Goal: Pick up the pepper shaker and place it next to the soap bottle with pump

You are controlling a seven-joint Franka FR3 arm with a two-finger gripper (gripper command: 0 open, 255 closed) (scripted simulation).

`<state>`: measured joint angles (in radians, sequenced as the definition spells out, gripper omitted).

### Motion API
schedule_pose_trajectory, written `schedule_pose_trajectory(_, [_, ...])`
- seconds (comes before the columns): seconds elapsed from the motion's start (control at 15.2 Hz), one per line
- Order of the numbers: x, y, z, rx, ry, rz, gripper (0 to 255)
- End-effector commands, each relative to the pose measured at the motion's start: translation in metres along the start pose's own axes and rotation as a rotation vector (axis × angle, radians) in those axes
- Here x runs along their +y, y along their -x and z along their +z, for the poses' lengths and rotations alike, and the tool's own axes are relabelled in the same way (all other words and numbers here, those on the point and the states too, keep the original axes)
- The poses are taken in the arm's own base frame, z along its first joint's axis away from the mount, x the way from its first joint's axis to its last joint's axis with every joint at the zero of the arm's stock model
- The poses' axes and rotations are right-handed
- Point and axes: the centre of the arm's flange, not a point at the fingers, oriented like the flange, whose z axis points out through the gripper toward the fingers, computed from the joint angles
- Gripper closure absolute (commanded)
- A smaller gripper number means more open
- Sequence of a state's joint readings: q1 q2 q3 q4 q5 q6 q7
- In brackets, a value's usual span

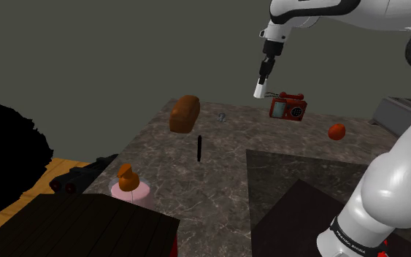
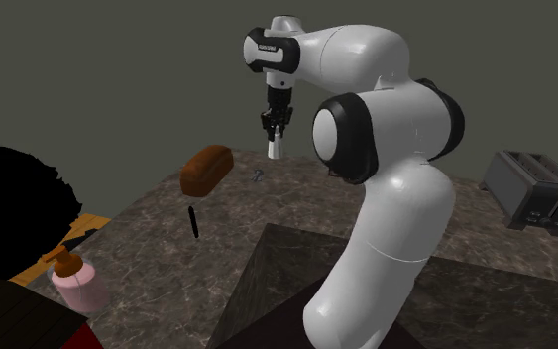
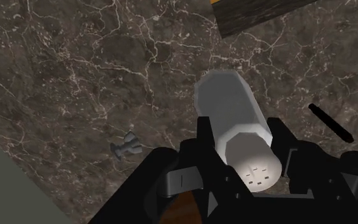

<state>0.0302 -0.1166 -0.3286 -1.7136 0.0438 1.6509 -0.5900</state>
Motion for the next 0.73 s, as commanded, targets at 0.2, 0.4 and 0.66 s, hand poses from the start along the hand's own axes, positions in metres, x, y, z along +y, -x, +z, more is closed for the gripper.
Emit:
schedule_pose_trajectory(0.2, [-0.066, -0.009, 0.006, 0.0, 0.001, 0.002, 255])
schedule_pose_trajectory(0.4, [-0.105, -0.013, 0.008, 0.0, 0.001, 0.002, 255])
schedule_pose_trajectory(0.66, [-0.157, -0.018, 0.011, 0.0, 0.001, 0.002, 255])
